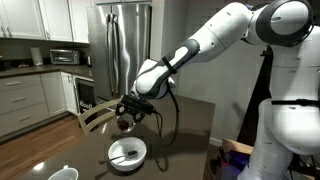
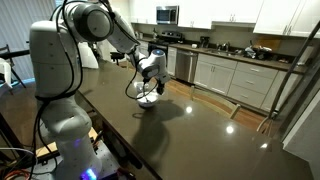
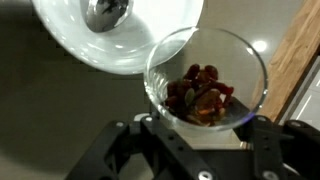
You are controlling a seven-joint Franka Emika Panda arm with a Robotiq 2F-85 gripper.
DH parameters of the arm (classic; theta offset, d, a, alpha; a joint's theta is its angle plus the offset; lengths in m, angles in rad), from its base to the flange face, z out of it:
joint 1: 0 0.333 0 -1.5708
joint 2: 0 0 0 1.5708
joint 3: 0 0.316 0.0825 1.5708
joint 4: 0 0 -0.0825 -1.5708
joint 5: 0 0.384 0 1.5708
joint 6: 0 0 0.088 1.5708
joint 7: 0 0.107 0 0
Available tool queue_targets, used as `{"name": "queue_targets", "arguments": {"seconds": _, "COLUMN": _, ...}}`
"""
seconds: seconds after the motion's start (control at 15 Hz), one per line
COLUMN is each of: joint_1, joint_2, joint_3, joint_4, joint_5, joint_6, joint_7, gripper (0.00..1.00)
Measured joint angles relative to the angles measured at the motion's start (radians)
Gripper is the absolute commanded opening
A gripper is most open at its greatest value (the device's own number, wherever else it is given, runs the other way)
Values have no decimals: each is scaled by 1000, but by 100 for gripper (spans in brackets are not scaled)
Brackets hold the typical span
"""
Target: Pour the contents of the glass cup into the bowl
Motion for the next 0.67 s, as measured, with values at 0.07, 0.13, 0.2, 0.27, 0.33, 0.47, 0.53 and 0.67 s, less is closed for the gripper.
{"name": "queue_targets", "arguments": {"seconds": 0.07, "joint_1": 1, "joint_2": -1, "joint_3": 0, "joint_4": -7, "joint_5": -11, "joint_6": 20, "joint_7": 1, "gripper": 42}}
{"name": "queue_targets", "arguments": {"seconds": 0.13, "joint_1": 3, "joint_2": -1, "joint_3": 0, "joint_4": -14, "joint_5": -22, "joint_6": 42, "joint_7": 2, "gripper": 42}}
{"name": "queue_targets", "arguments": {"seconds": 0.2, "joint_1": 5, "joint_2": -1, "joint_3": 0, "joint_4": -21, "joint_5": -36, "joint_6": 66, "joint_7": 6, "gripper": 42}}
{"name": "queue_targets", "arguments": {"seconds": 0.27, "joint_1": 10, "joint_2": -1, "joint_3": -3, "joint_4": -28, "joint_5": -53, "joint_6": 90, "joint_7": 12, "gripper": 42}}
{"name": "queue_targets", "arguments": {"seconds": 0.33, "joint_1": 15, "joint_2": -1, "joint_3": -5, "joint_4": -36, "joint_5": -75, "joint_6": 113, "joint_7": 27, "gripper": 42}}
{"name": "queue_targets", "arguments": {"seconds": 0.47, "joint_1": 33, "joint_2": -1, "joint_3": -19, "joint_4": -49, "joint_5": -118, "joint_6": 148, "joint_7": 56, "gripper": 42}}
{"name": "queue_targets", "arguments": {"seconds": 0.53, "joint_1": 44, "joint_2": -1, "joint_3": -28, "joint_4": -55, "joint_5": -138, "joint_6": 162, "joint_7": 72, "gripper": 42}}
{"name": "queue_targets", "arguments": {"seconds": 0.67, "joint_1": 68, "joint_2": -2, "joint_3": -47, "joint_4": -65, "joint_5": -173, "joint_6": 184, "joint_7": 102, "gripper": 42}}
